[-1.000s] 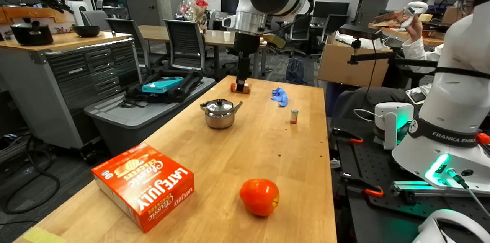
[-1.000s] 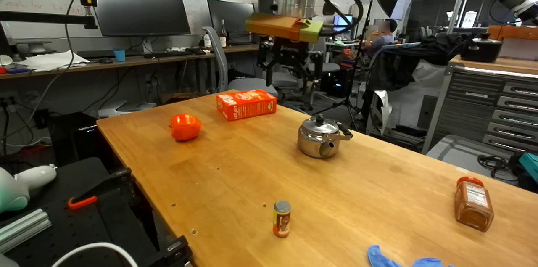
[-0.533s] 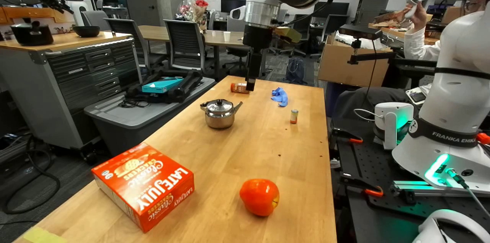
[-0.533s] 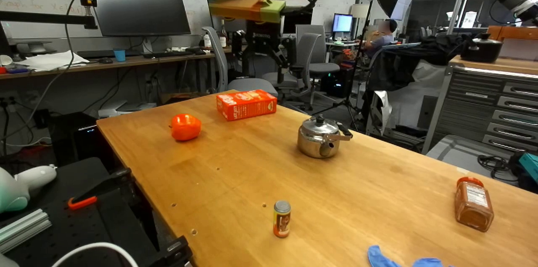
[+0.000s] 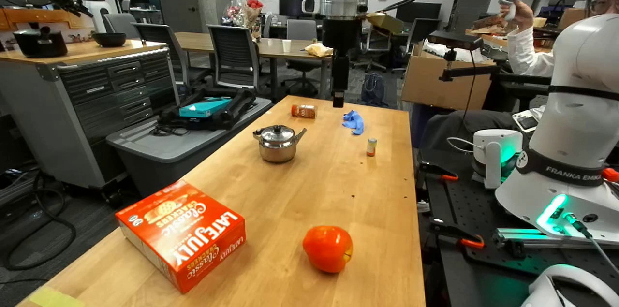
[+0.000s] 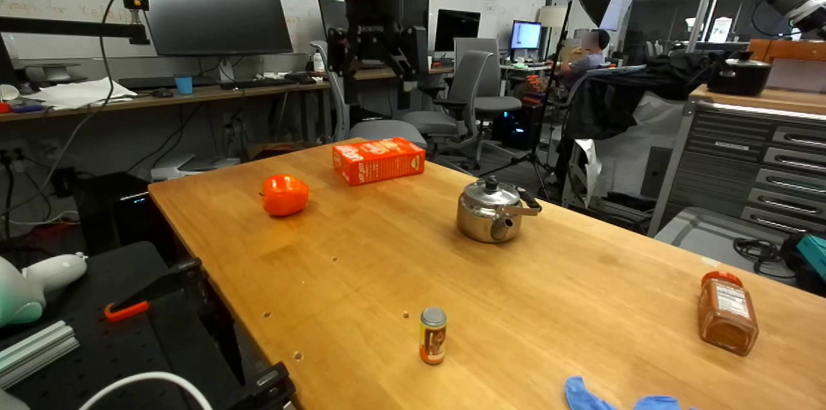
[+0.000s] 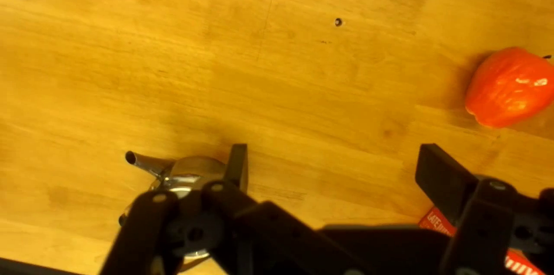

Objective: Cover the kettle with the lid on the table

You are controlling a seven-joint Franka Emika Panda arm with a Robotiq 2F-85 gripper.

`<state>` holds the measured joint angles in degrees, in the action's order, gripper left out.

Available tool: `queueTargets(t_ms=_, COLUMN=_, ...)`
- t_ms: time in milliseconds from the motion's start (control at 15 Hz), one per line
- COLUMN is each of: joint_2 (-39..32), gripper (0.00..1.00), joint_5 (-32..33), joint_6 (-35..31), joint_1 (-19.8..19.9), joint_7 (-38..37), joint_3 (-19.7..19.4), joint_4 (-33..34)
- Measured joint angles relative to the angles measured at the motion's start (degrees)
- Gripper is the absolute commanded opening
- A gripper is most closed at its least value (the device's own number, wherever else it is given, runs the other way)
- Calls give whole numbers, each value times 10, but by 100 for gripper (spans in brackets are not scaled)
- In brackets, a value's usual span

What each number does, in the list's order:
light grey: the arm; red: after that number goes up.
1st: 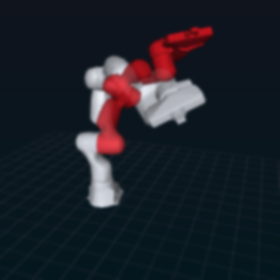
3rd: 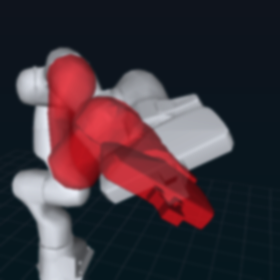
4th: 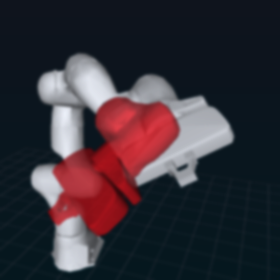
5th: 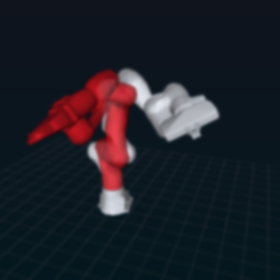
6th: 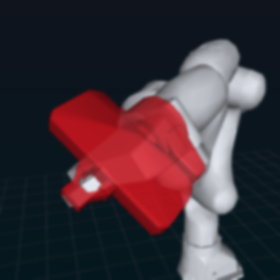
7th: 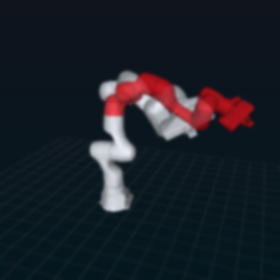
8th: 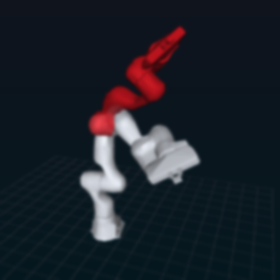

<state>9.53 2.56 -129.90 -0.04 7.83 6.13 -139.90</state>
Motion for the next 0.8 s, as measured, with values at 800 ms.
queueTargets(t_ms=800, joint_2=-46, gripper=100, joint_5=26, joint_6=237, joint_1=0, joint_7=7, joint_3=-28, joint_4=114)
